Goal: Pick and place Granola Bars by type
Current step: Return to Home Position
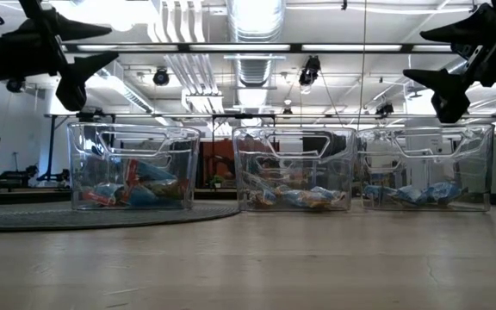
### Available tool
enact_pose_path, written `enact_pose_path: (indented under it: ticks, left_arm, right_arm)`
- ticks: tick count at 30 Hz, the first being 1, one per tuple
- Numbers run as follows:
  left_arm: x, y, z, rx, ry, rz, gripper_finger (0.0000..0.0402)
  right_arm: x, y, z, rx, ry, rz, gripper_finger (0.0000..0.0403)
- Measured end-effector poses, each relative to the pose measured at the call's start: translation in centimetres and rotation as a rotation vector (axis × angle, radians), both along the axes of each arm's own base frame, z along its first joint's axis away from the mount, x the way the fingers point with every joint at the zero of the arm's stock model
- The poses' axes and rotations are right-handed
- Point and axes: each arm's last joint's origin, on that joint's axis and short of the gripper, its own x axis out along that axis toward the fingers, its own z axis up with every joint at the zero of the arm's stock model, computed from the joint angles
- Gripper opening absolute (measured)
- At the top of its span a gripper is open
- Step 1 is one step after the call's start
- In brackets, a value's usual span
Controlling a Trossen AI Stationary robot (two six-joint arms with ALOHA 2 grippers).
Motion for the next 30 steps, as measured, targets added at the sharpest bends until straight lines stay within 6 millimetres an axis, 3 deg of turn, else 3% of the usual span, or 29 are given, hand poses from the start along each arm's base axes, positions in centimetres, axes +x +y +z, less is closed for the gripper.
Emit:
enact_pose_path:
  ticks: [30]
  left_arm:
    - [0.25, 0.05, -0.24, -0.007, 0.031, 0.000, 0.0171]
  right_arm:
    - [-0.05, 0.42, 0.02, 0.000, -0.001, 0.043, 0.0249]
